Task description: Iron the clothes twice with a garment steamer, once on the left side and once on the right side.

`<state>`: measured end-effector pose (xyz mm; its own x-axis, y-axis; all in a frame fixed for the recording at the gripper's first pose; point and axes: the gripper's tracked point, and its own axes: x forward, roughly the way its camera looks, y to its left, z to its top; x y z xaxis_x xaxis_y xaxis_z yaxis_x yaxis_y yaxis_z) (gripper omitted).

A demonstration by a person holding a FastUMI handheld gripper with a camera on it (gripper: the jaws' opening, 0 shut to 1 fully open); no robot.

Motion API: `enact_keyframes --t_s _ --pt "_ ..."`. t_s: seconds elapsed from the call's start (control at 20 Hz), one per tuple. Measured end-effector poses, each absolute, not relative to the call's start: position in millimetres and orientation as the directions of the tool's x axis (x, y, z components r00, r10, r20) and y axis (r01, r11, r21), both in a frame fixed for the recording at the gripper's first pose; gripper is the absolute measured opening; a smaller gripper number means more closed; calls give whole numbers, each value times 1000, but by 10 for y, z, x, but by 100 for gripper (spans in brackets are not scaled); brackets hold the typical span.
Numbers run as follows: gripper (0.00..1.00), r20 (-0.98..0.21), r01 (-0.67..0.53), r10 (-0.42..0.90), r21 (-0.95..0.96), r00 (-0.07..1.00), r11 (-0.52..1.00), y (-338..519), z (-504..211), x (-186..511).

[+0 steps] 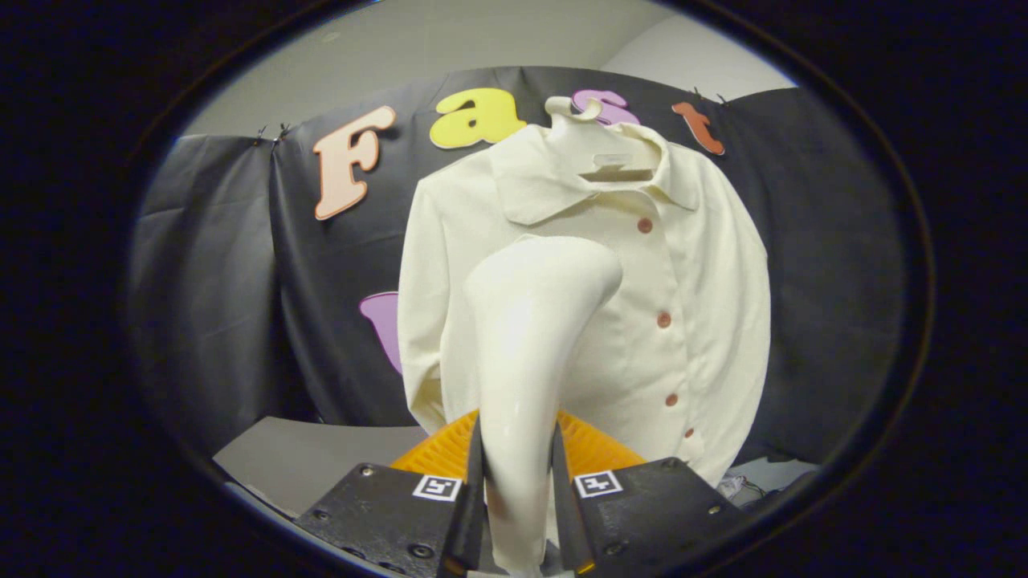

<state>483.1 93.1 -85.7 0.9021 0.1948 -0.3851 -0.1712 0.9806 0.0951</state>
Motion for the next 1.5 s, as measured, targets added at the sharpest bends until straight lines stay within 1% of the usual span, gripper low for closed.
enact_keyframes --t_s 0.3,0.5,0.65,0.85,1.2,1.35,1.5 --pt "40 -456 -167 182 73 871 983 897 -1258 4731" --pt "39 -522 -196 201 65 829 978 916 -1630 4497" --pt "39 -544 -210 212 66 812 975 868 -1919 4359" --pt "39 -568 -198 208 81 797 977 661 -2267 4225" --pt "39 -605 -264 296 143 739 954 599 -2842 3984" --pt "39 -646 -299 322 149 693 942 621 -3221 3808" --pt "39 -674 -299 348 194 652 934 665 -3479 3675"
